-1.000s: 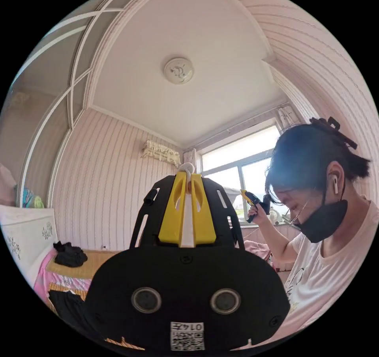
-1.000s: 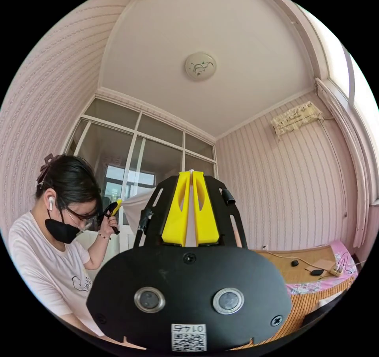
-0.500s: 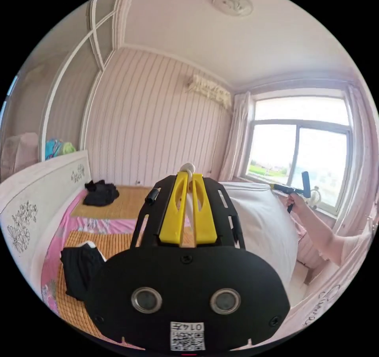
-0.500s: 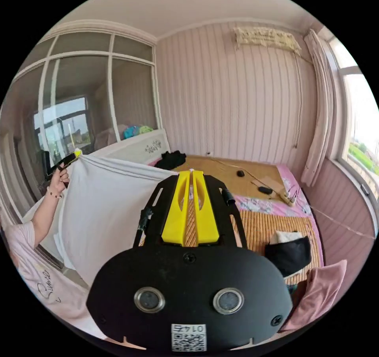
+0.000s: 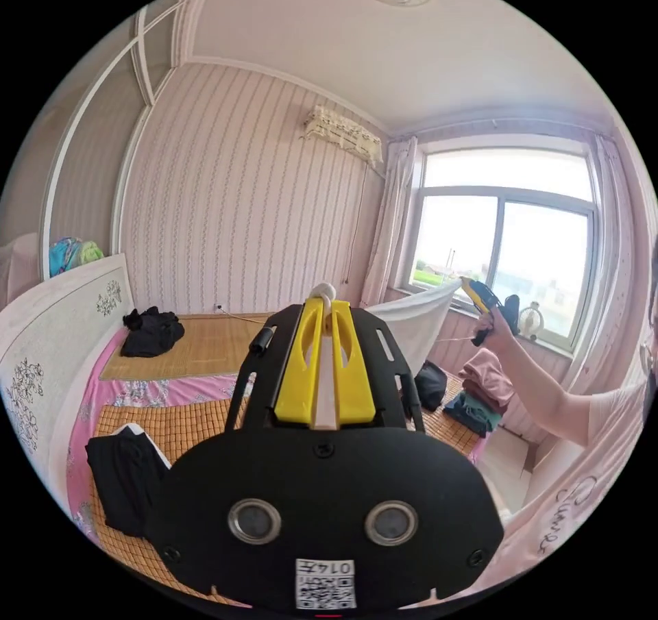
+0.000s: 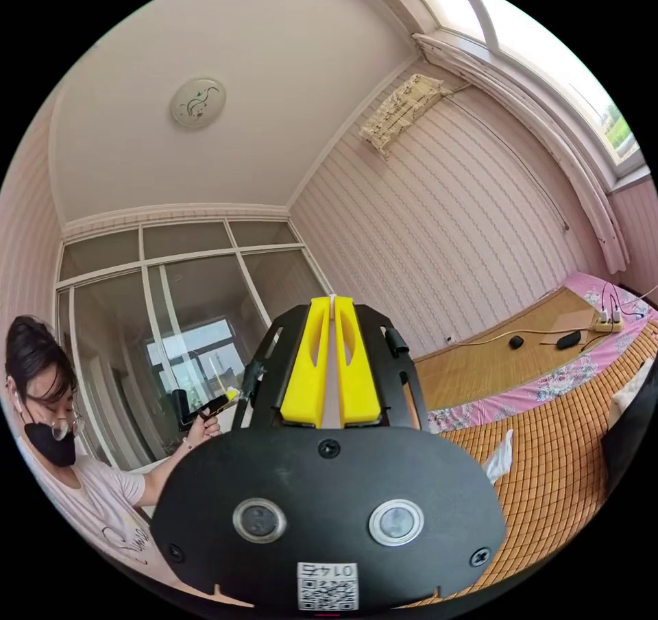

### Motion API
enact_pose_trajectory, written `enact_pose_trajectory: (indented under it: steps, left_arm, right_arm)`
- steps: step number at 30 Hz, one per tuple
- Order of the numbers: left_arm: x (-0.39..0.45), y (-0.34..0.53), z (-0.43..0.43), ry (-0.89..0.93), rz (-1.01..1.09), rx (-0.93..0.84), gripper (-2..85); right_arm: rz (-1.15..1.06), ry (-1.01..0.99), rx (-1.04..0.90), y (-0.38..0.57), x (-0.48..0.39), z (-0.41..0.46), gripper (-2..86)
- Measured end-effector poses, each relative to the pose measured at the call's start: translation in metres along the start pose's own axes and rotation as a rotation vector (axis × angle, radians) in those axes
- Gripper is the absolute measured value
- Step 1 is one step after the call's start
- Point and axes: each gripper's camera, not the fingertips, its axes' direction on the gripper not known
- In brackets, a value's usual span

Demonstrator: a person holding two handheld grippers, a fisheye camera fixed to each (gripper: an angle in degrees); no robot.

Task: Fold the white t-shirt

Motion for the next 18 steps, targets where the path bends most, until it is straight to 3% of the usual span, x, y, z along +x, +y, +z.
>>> enact_pose_trajectory:
  steps: [5, 10, 15, 18]
  left_arm:
    - [-0.016, 0.116, 0.035, -0.033, -0.026, -0.221, -0.8]
    - [-0.046, 0.259, 0.095, -0.056, -0.249, -0.533, -0.8]
    - [-0.062, 0.347, 0.121, -0.066, -0.354, -0.75, -0.7]
    - [-0.067, 0.376, 0.133, -0.061, -0.351, -0.855, -0.7]
  right_arm:
    - [0.039, 0.119, -0.226, 0.105, 0.035, -0.015, 0.3]
    - [0.243, 0.346, -0.588, 0.237, 0.07, 0.003, 0.3]
    - [0.433, 0.452, -0.759, 0.302, 0.08, 0.013, 0.4]
    - [0.441, 0.508, -0.967, 0.316, 0.082, 0.04, 0.4]
